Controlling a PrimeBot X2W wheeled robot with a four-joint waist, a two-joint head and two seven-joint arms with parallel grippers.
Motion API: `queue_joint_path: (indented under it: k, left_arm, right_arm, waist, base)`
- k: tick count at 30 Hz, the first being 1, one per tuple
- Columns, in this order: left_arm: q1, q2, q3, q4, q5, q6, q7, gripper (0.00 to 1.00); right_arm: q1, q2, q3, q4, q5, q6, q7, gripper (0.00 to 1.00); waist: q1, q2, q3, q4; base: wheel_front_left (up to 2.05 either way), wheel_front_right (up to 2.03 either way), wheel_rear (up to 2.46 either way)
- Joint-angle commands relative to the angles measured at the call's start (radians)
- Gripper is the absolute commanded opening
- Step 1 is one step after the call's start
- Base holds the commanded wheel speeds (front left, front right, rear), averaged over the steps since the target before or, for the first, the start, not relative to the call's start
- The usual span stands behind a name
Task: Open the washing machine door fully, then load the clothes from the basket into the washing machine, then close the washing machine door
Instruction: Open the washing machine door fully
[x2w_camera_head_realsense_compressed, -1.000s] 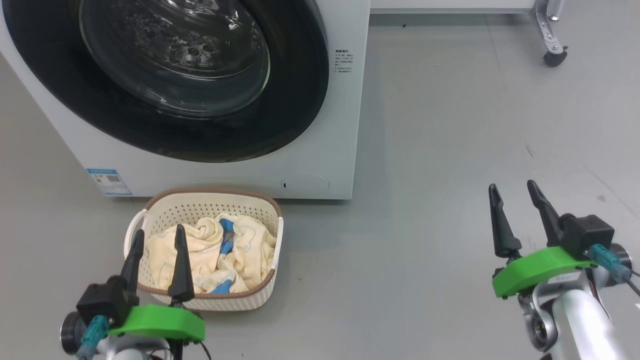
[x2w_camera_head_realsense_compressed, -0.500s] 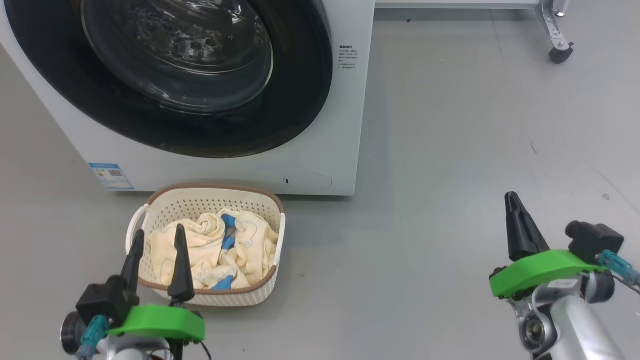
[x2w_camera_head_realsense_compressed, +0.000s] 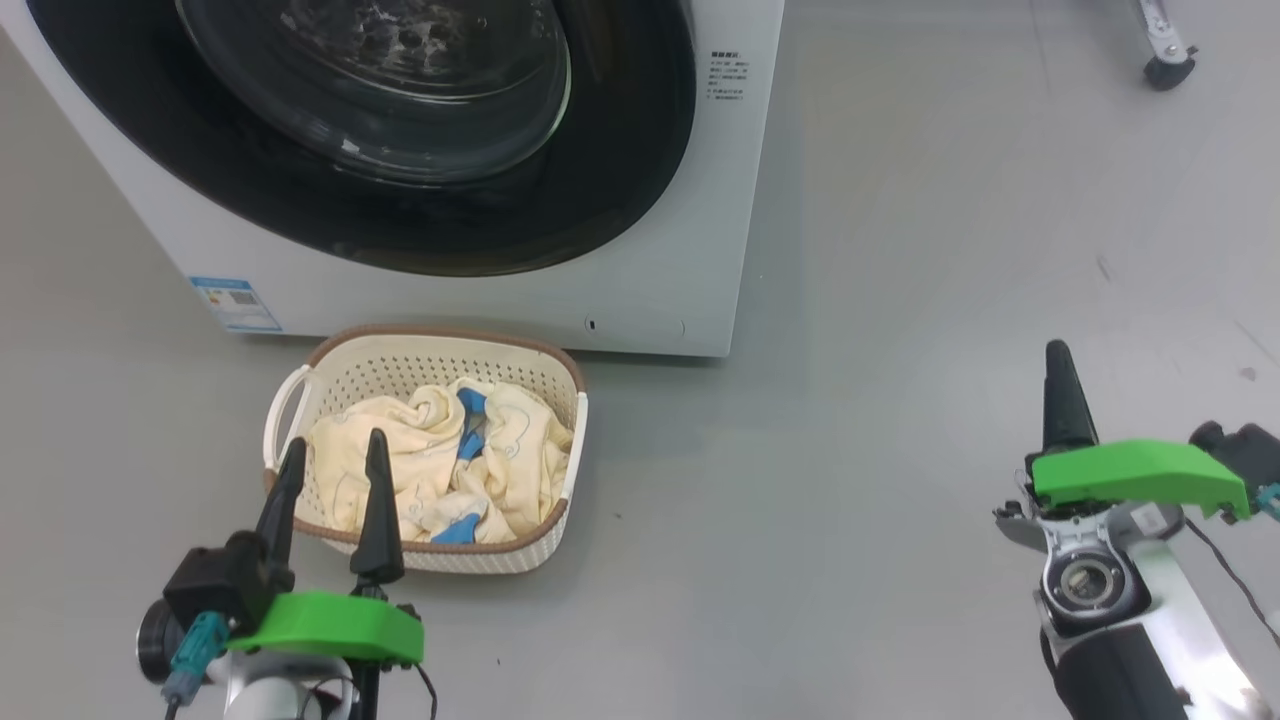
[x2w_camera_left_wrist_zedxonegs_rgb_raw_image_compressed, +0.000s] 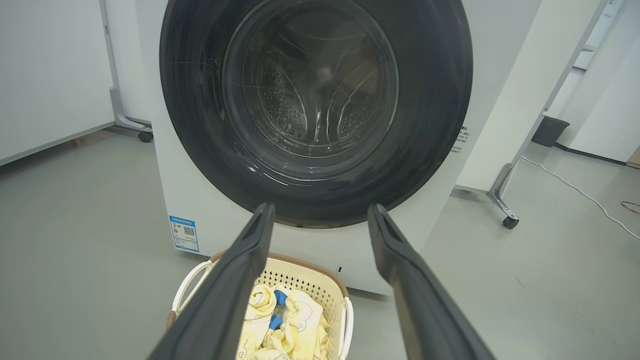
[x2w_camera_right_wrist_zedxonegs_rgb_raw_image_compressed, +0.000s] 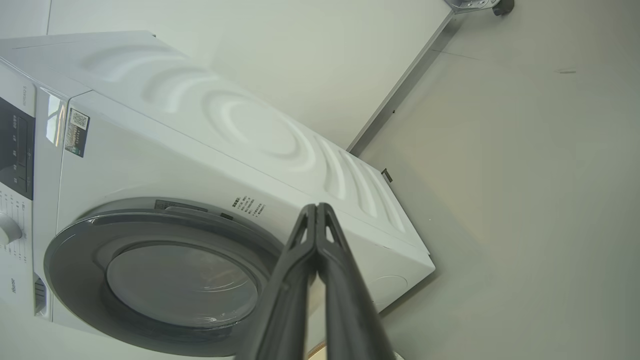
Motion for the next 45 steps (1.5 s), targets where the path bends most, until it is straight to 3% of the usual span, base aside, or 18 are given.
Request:
queue_joint_path:
  k: [1,21,37,45]
  left_arm:
    - [-0.052,0.015,0.03,-0.036,-0.002,-0.002,-0.011,1.0]
    - [-0.195,0.015,-0.04,-0.054,-0.016,-0.025,-0.011,1.0]
    - [-0.277,0.015,-0.097,-0.065,-0.064,-0.017,-0.011,1.0]
    - [-0.293,0.015,-0.13,-0.068,-0.098,-0.007,-0.011,1.0]
  right_arm:
    - [-0.068,-0.008,0.026,-0.03,0.015,-0.003,-0.008,0.0]
    - [-0.509,-0.105,0.016,0.005,0.033,-0.003,0.283,0.0]
    - [-0.825,-0.1,0.038,0.064,0.099,-0.003,0.574,0.0]
    - [-0.917,-0.09,0.028,0.095,0.137,-0.003,0.622,0.0]
  waist:
    - [0.0,0.0,0.017,0.006]
    - [0.0,0.0,0.253,0.078]
    - [0.0,0.0,0.393,0.155]
    - [0.0,0.0,0.427,0.191]
  base:
    - [0.0,0.0,0.0]
    - [0.0,0.0,0.0]
    - [0.0,0.0,0.0]
    - [0.0,0.0,0.0]
